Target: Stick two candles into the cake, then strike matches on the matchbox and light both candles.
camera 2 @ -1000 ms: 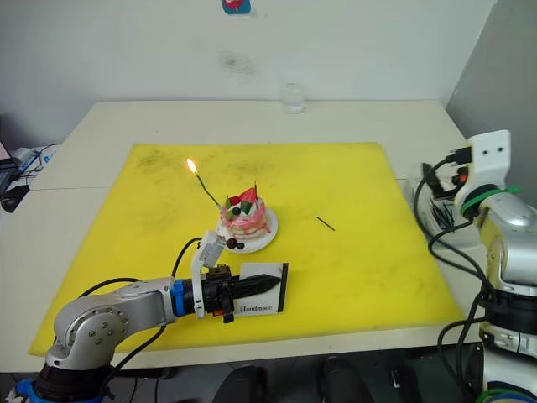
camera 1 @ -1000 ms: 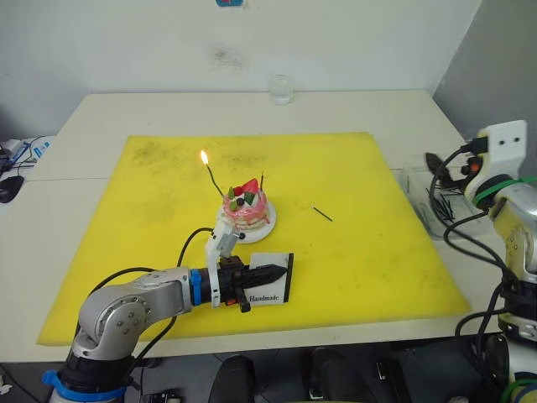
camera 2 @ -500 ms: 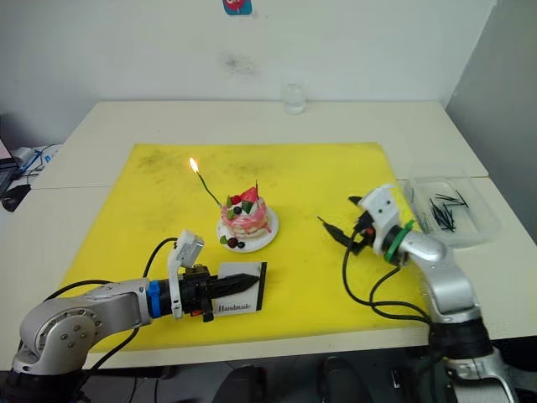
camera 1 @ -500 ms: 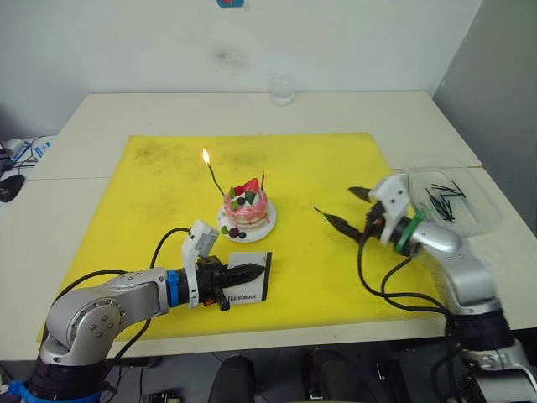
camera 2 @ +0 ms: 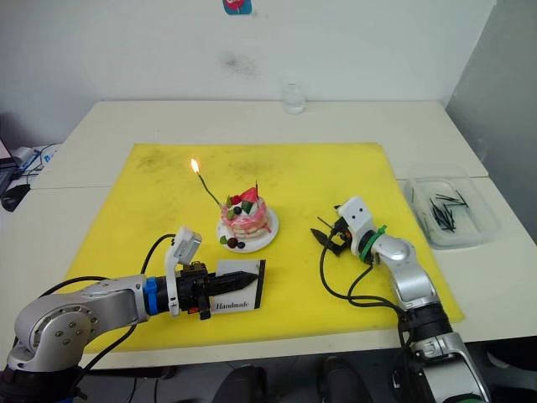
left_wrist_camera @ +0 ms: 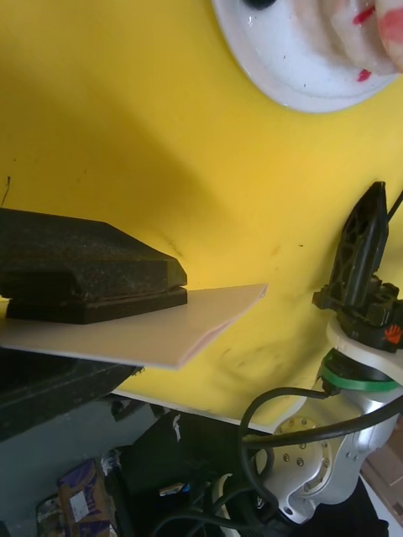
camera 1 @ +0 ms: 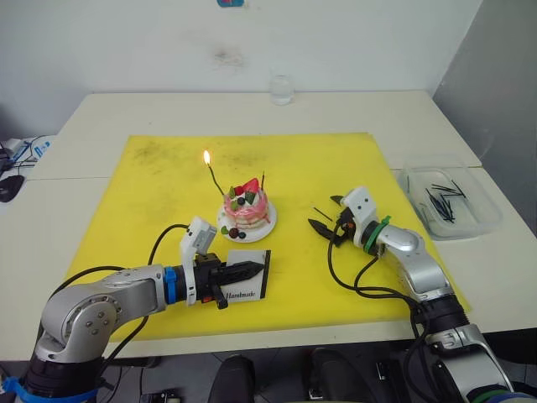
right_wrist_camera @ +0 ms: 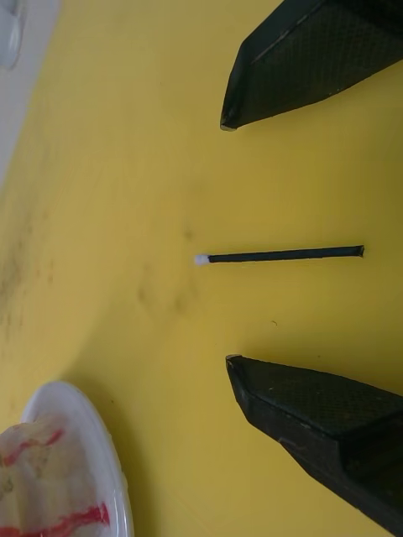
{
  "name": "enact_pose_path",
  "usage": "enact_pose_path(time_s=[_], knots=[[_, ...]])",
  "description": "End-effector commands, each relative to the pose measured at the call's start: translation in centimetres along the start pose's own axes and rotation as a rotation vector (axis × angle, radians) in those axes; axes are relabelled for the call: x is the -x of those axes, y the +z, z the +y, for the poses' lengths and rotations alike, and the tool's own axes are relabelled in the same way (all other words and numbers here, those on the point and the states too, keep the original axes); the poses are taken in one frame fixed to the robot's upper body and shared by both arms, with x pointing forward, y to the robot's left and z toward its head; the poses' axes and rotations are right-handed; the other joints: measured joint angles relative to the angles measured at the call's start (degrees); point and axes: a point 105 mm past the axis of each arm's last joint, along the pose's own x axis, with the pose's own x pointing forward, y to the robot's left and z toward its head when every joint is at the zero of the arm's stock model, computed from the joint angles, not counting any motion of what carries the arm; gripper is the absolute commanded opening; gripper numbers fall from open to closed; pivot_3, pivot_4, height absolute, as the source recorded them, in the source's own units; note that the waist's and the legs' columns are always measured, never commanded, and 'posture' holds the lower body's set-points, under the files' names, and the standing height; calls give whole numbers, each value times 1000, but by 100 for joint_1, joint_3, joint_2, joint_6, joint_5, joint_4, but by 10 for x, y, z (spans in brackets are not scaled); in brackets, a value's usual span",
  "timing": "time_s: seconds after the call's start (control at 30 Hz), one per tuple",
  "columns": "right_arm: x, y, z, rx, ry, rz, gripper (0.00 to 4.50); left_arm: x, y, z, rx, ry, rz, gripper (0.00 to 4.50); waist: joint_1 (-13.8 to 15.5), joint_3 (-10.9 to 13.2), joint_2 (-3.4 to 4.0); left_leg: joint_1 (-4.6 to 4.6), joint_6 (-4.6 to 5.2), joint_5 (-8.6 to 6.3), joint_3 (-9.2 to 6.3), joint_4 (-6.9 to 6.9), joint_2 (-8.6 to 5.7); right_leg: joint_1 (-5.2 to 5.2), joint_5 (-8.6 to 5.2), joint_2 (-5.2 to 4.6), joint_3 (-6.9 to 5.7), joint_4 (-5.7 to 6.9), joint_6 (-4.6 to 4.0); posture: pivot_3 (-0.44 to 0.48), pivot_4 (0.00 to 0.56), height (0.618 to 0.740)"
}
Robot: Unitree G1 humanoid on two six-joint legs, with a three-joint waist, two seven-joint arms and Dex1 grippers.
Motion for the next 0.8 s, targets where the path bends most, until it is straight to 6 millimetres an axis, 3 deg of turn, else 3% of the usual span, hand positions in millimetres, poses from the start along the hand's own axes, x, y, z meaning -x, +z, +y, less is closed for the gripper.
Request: enact_pose_path(time_s=[0.03,0.07,0.13,0.47,0.8], knots=[[-5,11,-5,7,-35,-38,4488,1,7,-8,-35,-33,-11,0,-2,0,0,0,0,0,0,0,0,0,0,0,0,1,0,0,150,740],[-6,11,-5,-3,-41,-36,4488,0,7,-8,-35,-34,-11,0,-2,0,0,1,0,0,-1,0,0,0,0,0,-1,2,0,0,150,740],[-7,9,-5,-6,-47,-21,3890,0,7,-8,-36,-36,-10,0,-2,0,0,1,0,0,-2,0,0,0,0,0,-1,4,0,0,150,740],[-4,1,0,10,-48,72,179,-1,6,-9,-35,-40,-7,0,4,0,0,1,0,0,-1,2,0,3,1,-3,-1,3,1,0,150,740],[15,30,13,18,7,22,54,-2,6,-10,-36,-46,-7,0,9,0,0,-1,0,0,-1,1,1,1,1,-3,-1,1,1,0,150,740]])
